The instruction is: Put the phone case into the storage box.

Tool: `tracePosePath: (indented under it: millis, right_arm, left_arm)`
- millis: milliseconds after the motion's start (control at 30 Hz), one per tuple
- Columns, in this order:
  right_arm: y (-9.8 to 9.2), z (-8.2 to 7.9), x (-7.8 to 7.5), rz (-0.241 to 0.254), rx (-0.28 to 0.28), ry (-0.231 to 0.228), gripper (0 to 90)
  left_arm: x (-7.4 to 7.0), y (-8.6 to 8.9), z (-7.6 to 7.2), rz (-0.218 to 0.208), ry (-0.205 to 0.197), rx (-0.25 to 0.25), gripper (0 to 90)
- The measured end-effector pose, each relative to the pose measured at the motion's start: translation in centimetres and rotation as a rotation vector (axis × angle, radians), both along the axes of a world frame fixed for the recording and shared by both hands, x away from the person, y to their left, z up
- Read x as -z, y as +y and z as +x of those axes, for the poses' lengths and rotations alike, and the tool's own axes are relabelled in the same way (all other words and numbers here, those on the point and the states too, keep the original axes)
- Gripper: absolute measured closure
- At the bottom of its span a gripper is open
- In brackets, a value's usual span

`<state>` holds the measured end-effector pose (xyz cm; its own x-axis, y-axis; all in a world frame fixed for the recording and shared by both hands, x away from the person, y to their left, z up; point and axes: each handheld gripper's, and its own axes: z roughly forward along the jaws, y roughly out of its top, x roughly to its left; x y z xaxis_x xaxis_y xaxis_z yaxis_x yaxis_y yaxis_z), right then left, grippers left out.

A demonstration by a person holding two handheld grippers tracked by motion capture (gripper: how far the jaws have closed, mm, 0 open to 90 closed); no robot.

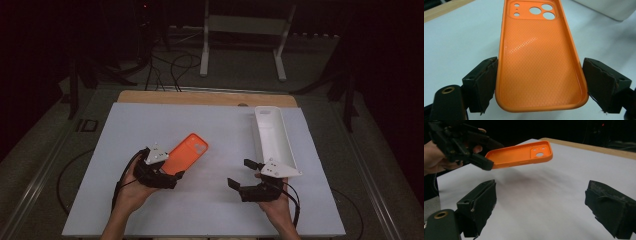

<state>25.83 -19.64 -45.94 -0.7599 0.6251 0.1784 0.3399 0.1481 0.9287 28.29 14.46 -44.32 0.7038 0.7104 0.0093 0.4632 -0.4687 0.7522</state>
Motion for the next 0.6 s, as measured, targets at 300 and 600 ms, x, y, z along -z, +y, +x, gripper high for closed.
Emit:
tracePosePath:
  millis: [300, 600]
  right_arm:
    - [2.3, 2.5, -1.2, 0.004, 0.001, 0.072, 10.0]
    - [3.4, 4.2, -1.2, 0.018, -0.008, 0.119, 8.9]
  left_arm:
    - [-0.9, -0.4, -0.3, -0.026, -0.015, 0.026, 16.5]
    - [-1.7, -1.5, -0.5, -0.029, -0.029, 0.064, 16.5]
